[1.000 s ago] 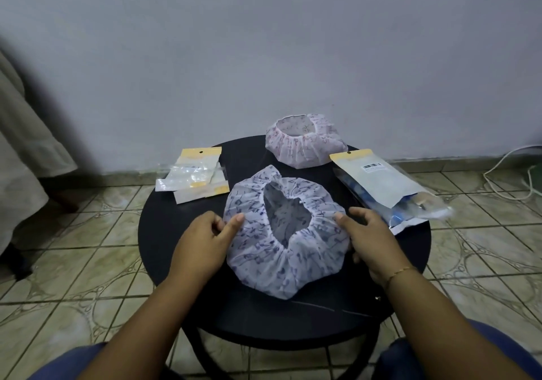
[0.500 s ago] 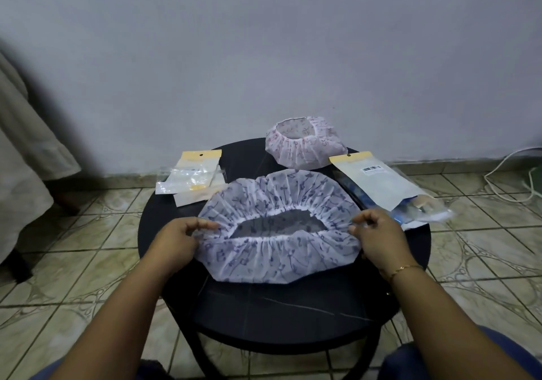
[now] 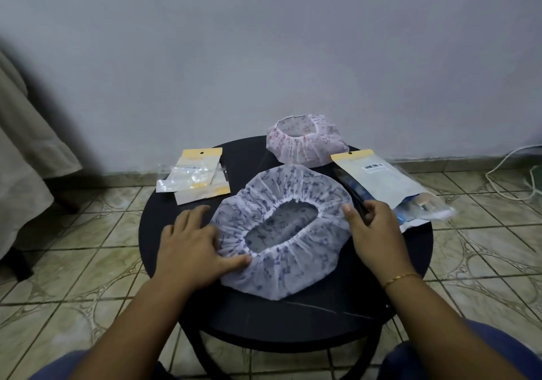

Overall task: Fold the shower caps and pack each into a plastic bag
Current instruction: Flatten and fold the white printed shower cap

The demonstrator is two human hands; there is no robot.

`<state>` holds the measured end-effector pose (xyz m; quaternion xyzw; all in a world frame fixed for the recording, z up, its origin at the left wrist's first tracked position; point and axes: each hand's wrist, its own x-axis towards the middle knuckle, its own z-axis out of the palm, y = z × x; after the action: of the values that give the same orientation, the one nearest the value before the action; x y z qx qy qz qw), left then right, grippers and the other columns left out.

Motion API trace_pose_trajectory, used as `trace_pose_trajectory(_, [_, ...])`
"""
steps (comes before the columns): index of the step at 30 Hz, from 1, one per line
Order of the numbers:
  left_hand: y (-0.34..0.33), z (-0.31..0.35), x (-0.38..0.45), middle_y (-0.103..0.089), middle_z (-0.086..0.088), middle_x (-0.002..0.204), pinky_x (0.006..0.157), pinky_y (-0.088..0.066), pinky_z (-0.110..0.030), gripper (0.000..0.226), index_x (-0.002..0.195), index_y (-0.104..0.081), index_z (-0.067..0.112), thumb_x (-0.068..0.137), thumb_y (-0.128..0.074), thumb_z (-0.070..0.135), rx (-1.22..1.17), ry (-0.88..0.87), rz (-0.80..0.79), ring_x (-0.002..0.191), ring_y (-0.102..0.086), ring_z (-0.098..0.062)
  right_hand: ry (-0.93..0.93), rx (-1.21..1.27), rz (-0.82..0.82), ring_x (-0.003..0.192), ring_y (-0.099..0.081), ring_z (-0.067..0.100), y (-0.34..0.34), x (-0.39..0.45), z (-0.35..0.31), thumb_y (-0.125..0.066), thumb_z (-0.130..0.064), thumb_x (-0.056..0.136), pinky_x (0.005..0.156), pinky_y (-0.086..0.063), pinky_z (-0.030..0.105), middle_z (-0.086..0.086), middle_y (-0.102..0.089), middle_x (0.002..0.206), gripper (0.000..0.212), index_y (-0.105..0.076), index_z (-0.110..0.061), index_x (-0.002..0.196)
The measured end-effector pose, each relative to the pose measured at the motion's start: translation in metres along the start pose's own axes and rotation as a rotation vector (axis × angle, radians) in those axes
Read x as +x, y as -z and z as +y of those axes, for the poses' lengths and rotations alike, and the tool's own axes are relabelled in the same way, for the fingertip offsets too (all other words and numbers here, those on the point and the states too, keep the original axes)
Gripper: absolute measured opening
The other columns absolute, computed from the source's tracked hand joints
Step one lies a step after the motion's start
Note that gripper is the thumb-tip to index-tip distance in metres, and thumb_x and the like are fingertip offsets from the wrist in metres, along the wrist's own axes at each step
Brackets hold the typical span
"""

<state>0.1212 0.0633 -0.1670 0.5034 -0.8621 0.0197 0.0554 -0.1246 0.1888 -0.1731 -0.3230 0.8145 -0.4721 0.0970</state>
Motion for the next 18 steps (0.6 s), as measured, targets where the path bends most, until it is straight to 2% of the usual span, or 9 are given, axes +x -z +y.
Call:
trace_pose_trajectory(2, [-0.001,0.006,-0.001,-0.039,0.011,0.137,0.096,-0.025,-0.036,0.080,0.077,-0.055,0.030,0.048,-0.021,0.096,0.030,-0.072,0.059,0.131,-0.025,-0.014,-0.118,-0.004,-0.082,0.109,-0.052,0.026,0.002,0.002,0.003,-0.052,-0.055,0.086,0.082,-0.041,0.033,0.007,-0.050,0.116,0.057,-0.045,-0.010,0.121])
trace_pose_trajectory(3, [-0.002,0.008,-0.001,-0.048,0.013,0.123,0.091,-0.027,-0.034,0.081,0.072,-0.053,0.029,0.049,-0.017,0.098,0.041,-0.096,0.078,0.123,-0.033,-0.012,-0.160,-0.004,-0.136,0.102,-0.056,0.027,0.002,0.004,0.003,-0.050,-0.058,0.085,0.077,-0.042,0.032,0.005,-0.053,0.108,0.055,-0.047,-0.011,0.112])
trace_pose_trajectory(6, [0.001,0.015,-0.004,-0.053,0.014,0.075,0.078,-0.027,-0.030,0.083,0.063,-0.050,0.028,0.053,-0.006,0.098,-0.003,-0.112,0.115,0.081,-0.050,-0.005,-0.196,0.038,-0.228,0.076,-0.063,0.026,0.002,0.005,0.005,-0.051,-0.063,0.081,0.057,-0.043,0.027,0.008,-0.062,0.092,0.054,-0.051,-0.010,0.095])
trace_pose_trajectory(7, [0.004,0.017,-0.005,-0.053,0.010,0.064,0.075,-0.027,-0.030,0.082,0.061,-0.048,0.026,0.058,-0.005,0.096,-0.065,-0.103,0.133,0.069,-0.050,-0.005,-0.192,0.064,-0.240,0.075,-0.063,0.025,0.001,0.005,0.005,-0.055,-0.061,0.081,0.055,-0.043,0.027,0.007,-0.061,0.093,0.051,-0.051,-0.012,0.095])
trace_pose_trajectory(9, [0.009,0.019,-0.006,-0.050,0.005,0.054,0.067,-0.029,-0.031,0.075,0.061,-0.044,0.023,0.070,-0.008,0.089,-0.212,-0.053,0.185,0.058,-0.047,-0.008,-0.187,0.126,-0.243,0.093,-0.061,0.025,0.000,0.003,0.003,-0.064,-0.052,0.079,0.071,-0.049,0.032,0.001,-0.055,0.105,0.046,-0.049,-0.017,0.106])
trace_pose_trajectory(11, [0.011,0.018,-0.003,-0.052,0.004,0.056,0.055,-0.031,-0.032,0.066,0.065,-0.044,0.021,0.078,-0.016,0.079,-0.278,0.030,0.217,0.059,-0.049,-0.013,-0.204,0.176,-0.228,0.110,-0.054,0.023,0.000,0.001,-0.001,-0.071,-0.041,0.078,0.088,-0.046,0.033,-0.003,-0.048,0.113,0.059,-0.044,-0.017,0.125])
trace_pose_trajectory(13, [0.010,0.016,0.002,-0.054,0.004,0.060,0.051,-0.032,-0.031,0.057,0.068,-0.045,0.021,0.083,-0.024,0.071,-0.260,0.079,0.204,0.060,-0.051,-0.015,-0.213,0.251,-0.229,0.103,-0.058,0.022,-0.001,0.002,-0.002,-0.075,-0.030,0.077,0.087,-0.048,0.035,0.002,-0.058,0.110,0.066,-0.040,-0.017,0.131])
trace_pose_trajectory(16, [0.002,0.010,0.008,-0.053,0.007,0.077,0.063,-0.037,-0.032,0.043,0.067,-0.042,0.022,0.088,-0.045,0.060,-0.221,0.054,0.199,0.077,-0.050,-0.015,-0.208,0.344,-0.256,0.078,-0.059,0.017,-0.003,0.001,-0.005,-0.075,-0.009,0.076,0.072,-0.051,0.034,0.005,-0.058,0.084,0.059,-0.041,-0.024,0.122])
trace_pose_trajectory(18, [-0.004,0.006,0.011,-0.043,0.008,0.099,0.080,-0.038,-0.030,0.035,0.067,-0.042,0.023,0.085,-0.059,0.048,-0.292,0.011,0.163,0.097,-0.039,-0.012,-0.197,0.356,-0.263,0.075,-0.056,0.015,-0.006,0.001,-0.006,-0.073,-0.001,0.076,0.068,-0.050,0.030,0.004,-0.053,0.083,0.054,-0.042,-0.027,0.112])
